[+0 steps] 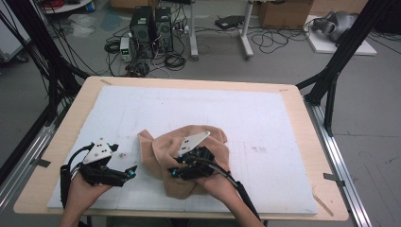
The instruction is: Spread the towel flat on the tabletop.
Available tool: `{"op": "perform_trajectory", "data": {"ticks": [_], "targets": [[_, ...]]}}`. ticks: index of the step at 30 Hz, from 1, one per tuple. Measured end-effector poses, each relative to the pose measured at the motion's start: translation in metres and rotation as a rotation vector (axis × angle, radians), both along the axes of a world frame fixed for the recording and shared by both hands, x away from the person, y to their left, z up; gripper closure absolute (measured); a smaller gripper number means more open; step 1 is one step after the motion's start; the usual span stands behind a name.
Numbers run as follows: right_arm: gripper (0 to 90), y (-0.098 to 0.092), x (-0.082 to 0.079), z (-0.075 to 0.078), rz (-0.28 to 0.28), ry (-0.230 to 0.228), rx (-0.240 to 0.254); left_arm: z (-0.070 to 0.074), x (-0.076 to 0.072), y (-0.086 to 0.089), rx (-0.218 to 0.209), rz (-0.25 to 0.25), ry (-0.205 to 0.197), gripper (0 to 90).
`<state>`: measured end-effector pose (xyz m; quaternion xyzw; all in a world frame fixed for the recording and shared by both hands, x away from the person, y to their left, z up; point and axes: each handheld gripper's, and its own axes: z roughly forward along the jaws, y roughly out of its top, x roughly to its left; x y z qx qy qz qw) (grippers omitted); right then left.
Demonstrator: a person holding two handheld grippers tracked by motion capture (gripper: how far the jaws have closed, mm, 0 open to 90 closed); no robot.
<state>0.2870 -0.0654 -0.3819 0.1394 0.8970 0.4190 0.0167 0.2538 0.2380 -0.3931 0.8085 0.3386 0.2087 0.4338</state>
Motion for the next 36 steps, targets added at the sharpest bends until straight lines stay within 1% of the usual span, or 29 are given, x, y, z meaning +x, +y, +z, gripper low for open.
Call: {"op": "perform_trajectory", "data": {"ticks": [2,4,5,6,7,8,9,10,11,12,13,15,16,17,18,20,21,22,24,25,27,28,29,30,31,32,33,34,36], "targets": [[60.3,0.001,-0.002,-0.001,0.002,0.0,0.001,0.0,0.0,0.0,-0.003,0.001,0.001,2.0],[53.4,0.001,-0.002,-0.001,0.002,-0.001,0.006,0.001,0.001,-0.002,-0.01,-0.007,0.005,2.9],[46.8,-0.003,0.0,0.001,-0.002,0.018,0.011,0.002,0.002,-0.004,-0.009,-0.013,0.005,2.9],[43.3,-0.007,0.001,0.003,-0.004,0.027,0.017,0.003,0.003,-0.006,-0.011,-0.017,0.007,2.9],[42.0,-0.011,0.002,0.005,-0.008,0.028,0.031,0.004,0.004,-0.008,-0.011,-0.022,0.009,2.9],[42.0,-0.011,0.002,0.005,-0.008,0.028,0.031,0.005,0.005,-0.011,-0.014,-0.027,0.01,2.9],[37.3,-0.021,0.002,0.01,-0.02,0.022,0.045,0.007,0.006,-0.014,-0.014,-0.035,0.011,2.9],[37.3,-0.021,0.002,0.01,-0.02,0.022,0.045,0.008,0.007,-0.017,-0.016,-0.039,0.012,2.9],[35.7,-0.032,0.002,0.016,-0.039,0.029,0.063,0.01,0.008,-0.02,-0.019,-0.046,0.011,2.9],[34.9,-0.038,0.002,0.019,-0.049,0.02,0.078,0.011,0.009,-0.024,-0.026,-0.052,0.011,2.9],[34.9,-0.038,0.002,0.019,-0.049,0.02,0.078,0.012,0.01,-0.027,-0.022,-0.057,0.011,2.9],[34.6,-0.052,0.005,0.024,-0.071,0.014,0.1,0.014,0.013,-0.033,-0.014,-0.066,0.012,3.0],[34.9,-0.064,0.007,0.028,-0.099,-0.005,0.104,0.015,0.014,-0.035,-0.015,-0.07,0.015,5.8],[34.9,-0.064,0.007,0.028,-0.099,-0.005,0.104,0.016,0.015,-0.037,-0.019,-0.08,0.016,5.8],[35.3,-0.07,0.009,0.029,-0.116,-0.016,0.104,0.017,0.016,-0.039,-0.023,-0.084,0.015,8.4],[36.1,-0.083,0.014,0.031,-0.153,-0.043,0.095,0.018,0.018,-0.042,-0.024,-0.087,0.02,8.9],[36.9,-0.092,0.018,0.03,-0.185,-0.056,0.086,0.019,0.018,-0.043,-0.03,-0.09,0.022,10.0],[36.9,-0.092,0.018,0.03,-0.185,-0.056,0.086,0.019,0.019,-0.044,-0.033,-0.093,0.021,10.0],[37.6,-0.101,0.023,0.027,-0.209,-0.069,0.078,0.02,0.021,-0.046,-0.041,-0.095,0.022,12.3],[37.9,-0.104,0.026,0.025,-0.218,-0.064,0.078,0.021,0.023,-0.047,-0.044,-0.098,0.024,13.7],[38.0,-0.11,0.032,0.017,-0.242,-0.064,0.056,0.022,0.026,-0.049,-0.05,-0.081,0.024,19.0],[38.0,-0.11,0.032,0.017,-0.242,-0.064,0.056,0.022,0.028,-0.05,-0.053,-0.071,0.026,19.0],[38.0,-0.112,0.036,0.012,-0.252,-0.062,0.043,0.022,0.03,-0.051,-0.056,-0.063,0.028,25.4],[38.0,-0.112,0.036,0.012,-0.252,-0.062,0.043,0.022,0.032,-0.052,-0.058,-0.054,0.028,26.7],[38.2,-0.113,0.04,0.007,-0.265,-0.067,0.02,0.022,0.034,-0.054,-0.064,-0.044,0.028,27.6],[38.2,-0.113,0.04,0.007,-0.265,-0.067,0.02,0.023,0.036,-0.055,-0.065,-0.041,0.027,27.6],[38.6,-0.114,0.043,0.004,-0.268,-0.065,0.015,0.023,0.038,-0.057,-0.071,-0.042,0.027,28.3],[40.1,-0.114,0.046,-0.001,-0.277,-0.061,-0.007,0.023,0.039,-0.059,-0.078,-0.042,0.027,31.1],[41.2,-0.114,0.047,-0.003,-0.273,-0.059,-0.011,0.022,0.041,-0.065,-0.076,-0.056,0.033,32.4]]}}
